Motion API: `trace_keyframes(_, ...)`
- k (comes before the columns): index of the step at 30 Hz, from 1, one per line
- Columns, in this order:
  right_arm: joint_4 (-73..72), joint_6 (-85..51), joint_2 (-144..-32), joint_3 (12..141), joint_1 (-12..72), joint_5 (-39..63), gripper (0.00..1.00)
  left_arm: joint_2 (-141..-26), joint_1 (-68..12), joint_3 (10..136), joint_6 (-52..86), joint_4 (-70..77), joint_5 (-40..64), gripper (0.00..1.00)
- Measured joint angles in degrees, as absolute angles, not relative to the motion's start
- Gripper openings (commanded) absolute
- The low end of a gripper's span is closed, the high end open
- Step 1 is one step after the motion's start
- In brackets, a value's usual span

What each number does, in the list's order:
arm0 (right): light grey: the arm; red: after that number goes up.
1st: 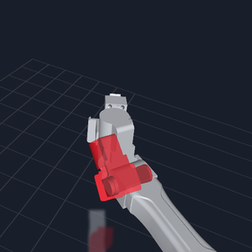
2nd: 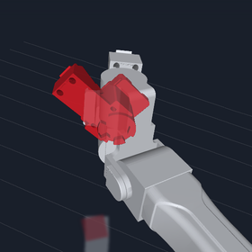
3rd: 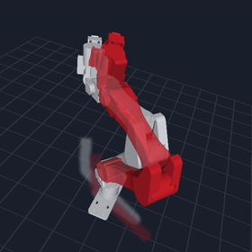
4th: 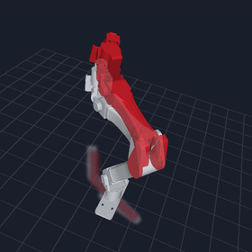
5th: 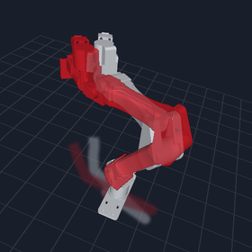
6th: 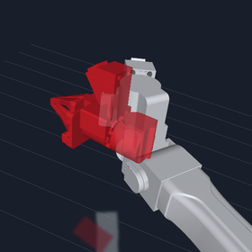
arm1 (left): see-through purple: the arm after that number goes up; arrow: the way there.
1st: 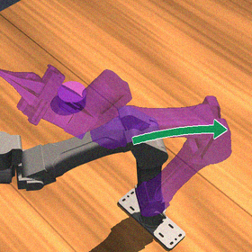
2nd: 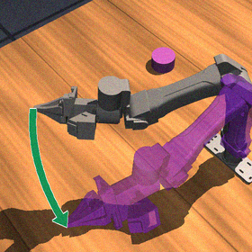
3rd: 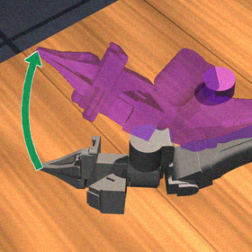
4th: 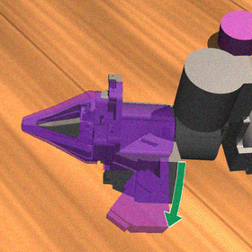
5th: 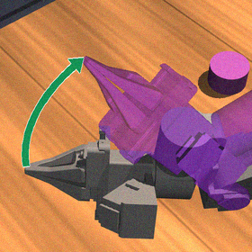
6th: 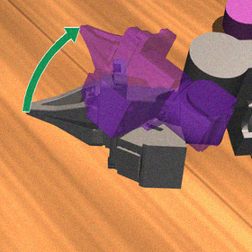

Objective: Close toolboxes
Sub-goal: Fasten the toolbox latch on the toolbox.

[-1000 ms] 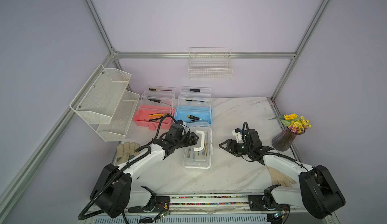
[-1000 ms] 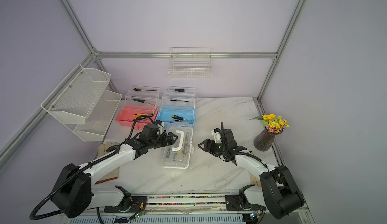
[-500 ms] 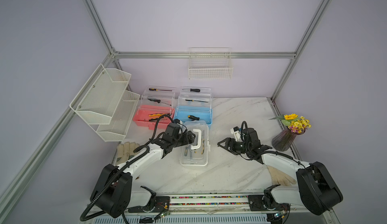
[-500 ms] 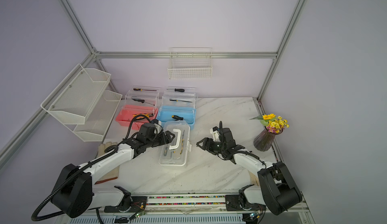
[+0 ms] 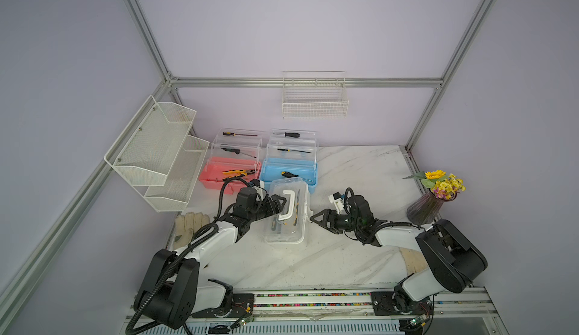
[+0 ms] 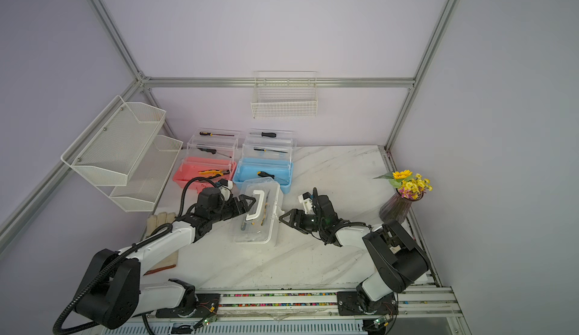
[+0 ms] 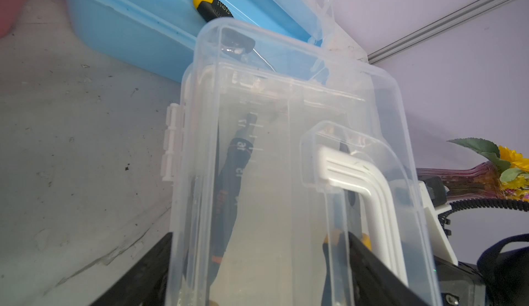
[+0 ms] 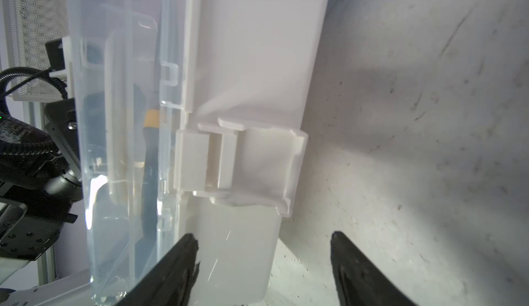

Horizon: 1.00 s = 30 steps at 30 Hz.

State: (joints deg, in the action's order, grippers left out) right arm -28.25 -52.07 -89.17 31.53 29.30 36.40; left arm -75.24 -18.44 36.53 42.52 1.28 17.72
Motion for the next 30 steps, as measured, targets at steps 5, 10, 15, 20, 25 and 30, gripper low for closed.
trace_keyframes(5,-33.8,-53.5,-91.0,31.6,29.4,35.9,0.77,-75.3,-18.4,36.5,42.5,1.3,17.8,0.82)
trace_keyframes(10,-38.2,-54.9,-94.0,31.6,29.6,35.6,0.77,-75.2,-18.4,36.5,42.5,1.3,17.8,0.82)
trace_keyframes(15,-43.0,-56.8,-96.8,31.4,30.9,35.9,0.78,-75.2,-18.4,36.5,42.5,1.3,17.9,0.81)
trace_keyframes(20,-51.7,-60.5,-99.7,30.7,31.2,36.6,0.78,-75.1,-18.3,36.5,42.5,1.3,18.1,0.81)
trace_keyframes(25,-55.2,-63.0,-100.7,29.9,31.2,36.8,0.77,-75.0,-18.3,36.5,42.5,1.3,18.2,0.80)
trace_keyframes(30,-50.8,-61.4,-97.1,29.5,31.2,35.5,0.76,-74.9,-18.3,36.6,42.5,1.2,18.2,0.80)
